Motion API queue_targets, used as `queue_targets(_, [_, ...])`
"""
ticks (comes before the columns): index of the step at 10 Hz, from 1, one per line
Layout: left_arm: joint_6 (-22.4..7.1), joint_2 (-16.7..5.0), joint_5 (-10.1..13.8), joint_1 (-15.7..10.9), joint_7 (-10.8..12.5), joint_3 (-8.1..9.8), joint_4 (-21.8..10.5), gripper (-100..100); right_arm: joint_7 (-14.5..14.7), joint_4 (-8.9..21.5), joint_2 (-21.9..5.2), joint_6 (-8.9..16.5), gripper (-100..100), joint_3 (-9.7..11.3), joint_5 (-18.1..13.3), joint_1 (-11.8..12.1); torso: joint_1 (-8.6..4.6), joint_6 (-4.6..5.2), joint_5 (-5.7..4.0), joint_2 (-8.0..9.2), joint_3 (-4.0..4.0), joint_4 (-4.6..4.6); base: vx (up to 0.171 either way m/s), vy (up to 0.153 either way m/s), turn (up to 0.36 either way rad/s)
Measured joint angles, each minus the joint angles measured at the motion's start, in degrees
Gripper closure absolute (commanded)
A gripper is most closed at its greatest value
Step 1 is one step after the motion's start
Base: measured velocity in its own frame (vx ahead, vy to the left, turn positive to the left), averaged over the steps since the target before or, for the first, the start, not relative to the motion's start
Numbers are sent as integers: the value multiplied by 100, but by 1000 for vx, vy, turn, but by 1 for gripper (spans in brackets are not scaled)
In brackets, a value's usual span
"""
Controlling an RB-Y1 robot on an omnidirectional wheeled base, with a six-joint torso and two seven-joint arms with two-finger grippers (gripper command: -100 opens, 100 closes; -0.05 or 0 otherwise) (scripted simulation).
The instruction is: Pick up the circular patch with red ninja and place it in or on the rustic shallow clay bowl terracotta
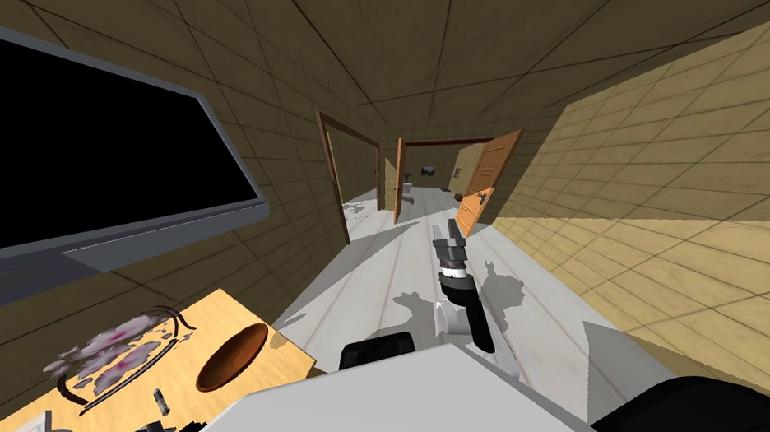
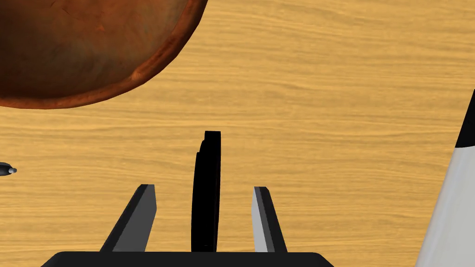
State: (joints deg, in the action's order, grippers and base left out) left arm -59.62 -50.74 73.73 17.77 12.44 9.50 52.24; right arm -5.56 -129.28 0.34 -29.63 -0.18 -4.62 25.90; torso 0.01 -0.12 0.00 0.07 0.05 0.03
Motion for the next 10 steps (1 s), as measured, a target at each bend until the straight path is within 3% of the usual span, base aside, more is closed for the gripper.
queue_targets(3, [-11, 5, 3, 2, 3, -3, -1, 100, 0, 0, 0, 0, 0, 0, 0, 0, 4, 1, 0, -4, -2, 0, 0, 0, 0])
queue_targets(4, [-12, 5, 3, 2, 3, -3, -1, 0, 0, 0, 0, 0, 0, 0, 0, 0, 5, 1, 0, -4, -2, 0, 0, 0, 0])
queue_targets(5, [-13, 5, 3, 2, 3, -3, -1, 100, 0, 0, 0, 0, 0, 0, 0, 0, 6, 2, 0, -4, -2, 0, 30, -10, 14])
queue_targets(10, [86, -315, 573, 349, -195, -138, 91, 100, 0, 0, 0, 0, 0, 0, 0, 1, -3, 2, -2, -17, -9, -3, 42, -20, 15])
